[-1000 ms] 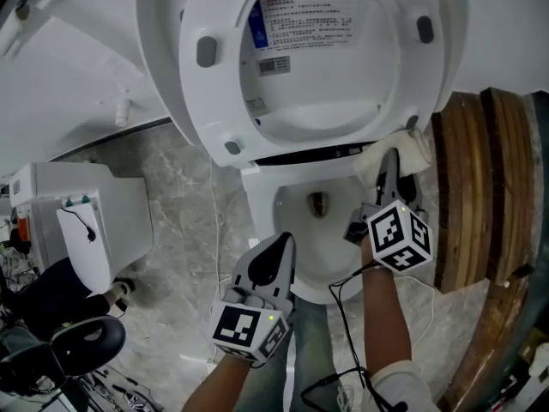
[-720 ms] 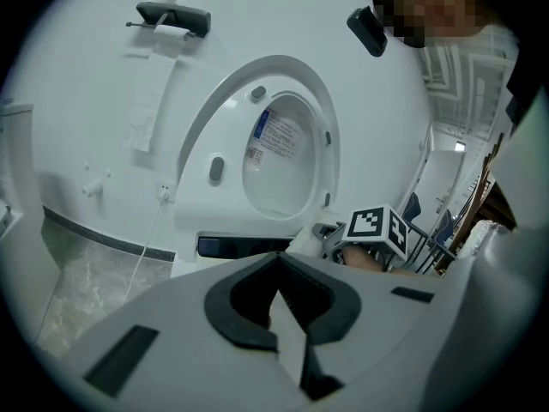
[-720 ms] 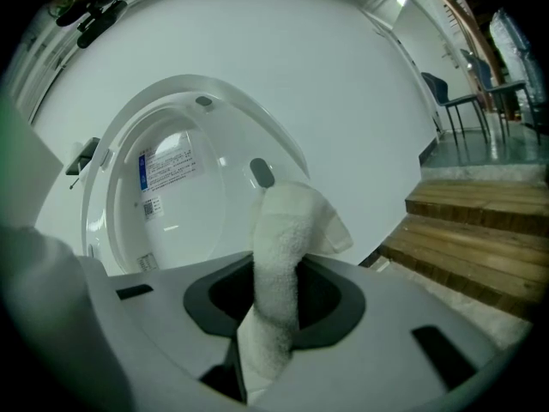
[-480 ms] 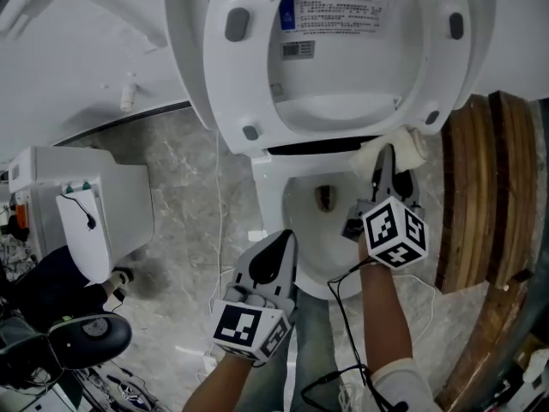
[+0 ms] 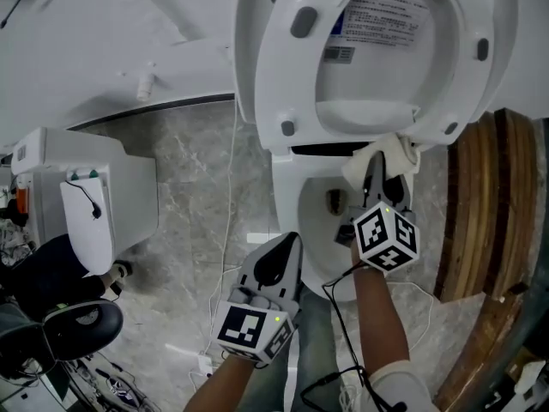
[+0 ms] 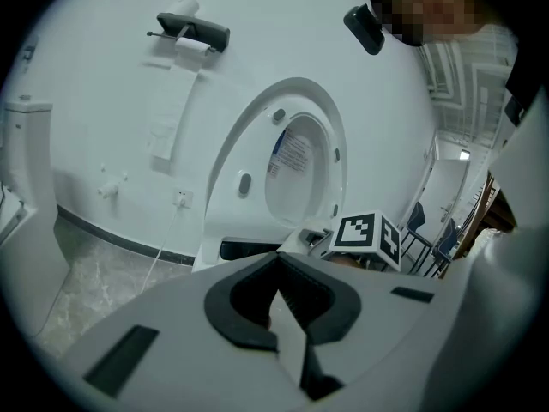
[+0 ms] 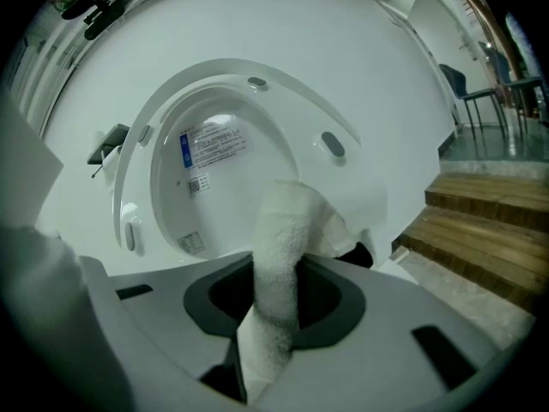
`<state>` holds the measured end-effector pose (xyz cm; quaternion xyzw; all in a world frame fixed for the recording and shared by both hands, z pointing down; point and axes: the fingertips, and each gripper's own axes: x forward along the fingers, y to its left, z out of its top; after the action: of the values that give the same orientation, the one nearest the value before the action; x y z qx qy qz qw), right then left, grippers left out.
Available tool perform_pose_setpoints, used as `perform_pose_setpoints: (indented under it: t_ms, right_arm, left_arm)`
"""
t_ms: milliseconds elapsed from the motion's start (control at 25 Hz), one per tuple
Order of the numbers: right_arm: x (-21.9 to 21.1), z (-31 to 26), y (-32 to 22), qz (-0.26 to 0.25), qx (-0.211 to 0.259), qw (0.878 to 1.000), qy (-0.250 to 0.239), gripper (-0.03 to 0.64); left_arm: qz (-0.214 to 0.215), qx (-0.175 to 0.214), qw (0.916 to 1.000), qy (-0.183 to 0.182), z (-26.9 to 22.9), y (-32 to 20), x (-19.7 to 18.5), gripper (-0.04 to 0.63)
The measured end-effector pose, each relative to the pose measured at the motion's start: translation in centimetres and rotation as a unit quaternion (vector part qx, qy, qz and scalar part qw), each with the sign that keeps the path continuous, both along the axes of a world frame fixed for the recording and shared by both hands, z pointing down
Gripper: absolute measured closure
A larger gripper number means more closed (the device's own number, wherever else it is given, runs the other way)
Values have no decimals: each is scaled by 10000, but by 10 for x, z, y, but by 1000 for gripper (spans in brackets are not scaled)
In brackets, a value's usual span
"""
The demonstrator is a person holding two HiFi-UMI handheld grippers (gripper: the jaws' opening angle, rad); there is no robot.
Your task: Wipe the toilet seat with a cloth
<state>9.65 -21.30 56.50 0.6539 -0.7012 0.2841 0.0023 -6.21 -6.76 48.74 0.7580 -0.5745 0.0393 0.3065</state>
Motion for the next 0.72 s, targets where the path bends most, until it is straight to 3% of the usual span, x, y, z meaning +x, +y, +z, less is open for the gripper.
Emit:
perform_pose_setpoints:
  t_ms: [440,720]
  right_arm:
    - [-76,3,13,-429,-35,9991,-32,517]
    - [-102,0,18,-343,-150,9989,-293,517]
  left_arm:
    - [-325,25,9993,160,2,22,-49,586]
    - [-493,143,9983,258,-9,31,-75,586]
